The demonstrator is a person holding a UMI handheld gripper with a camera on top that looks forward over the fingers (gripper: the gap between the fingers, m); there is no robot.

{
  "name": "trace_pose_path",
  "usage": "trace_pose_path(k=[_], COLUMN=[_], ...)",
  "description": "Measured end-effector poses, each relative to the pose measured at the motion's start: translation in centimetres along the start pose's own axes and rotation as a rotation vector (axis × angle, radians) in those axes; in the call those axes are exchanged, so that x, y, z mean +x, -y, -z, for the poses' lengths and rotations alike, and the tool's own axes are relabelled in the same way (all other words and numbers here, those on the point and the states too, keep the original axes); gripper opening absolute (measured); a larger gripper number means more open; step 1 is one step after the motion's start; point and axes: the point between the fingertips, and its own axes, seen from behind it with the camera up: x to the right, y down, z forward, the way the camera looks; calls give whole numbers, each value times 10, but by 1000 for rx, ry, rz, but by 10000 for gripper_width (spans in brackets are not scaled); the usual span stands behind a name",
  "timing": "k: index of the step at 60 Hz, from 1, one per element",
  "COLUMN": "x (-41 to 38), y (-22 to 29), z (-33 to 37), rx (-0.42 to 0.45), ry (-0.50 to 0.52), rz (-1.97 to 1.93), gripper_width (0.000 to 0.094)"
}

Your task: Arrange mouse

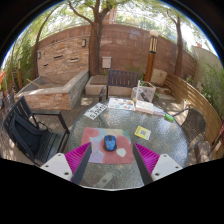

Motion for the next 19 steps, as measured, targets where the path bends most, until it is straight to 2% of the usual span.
trace_pose_path(k=[19], x=[6], y=[-5], z=[25], rx=[8], ry=[-10], rz=[-5], gripper_width=[851])
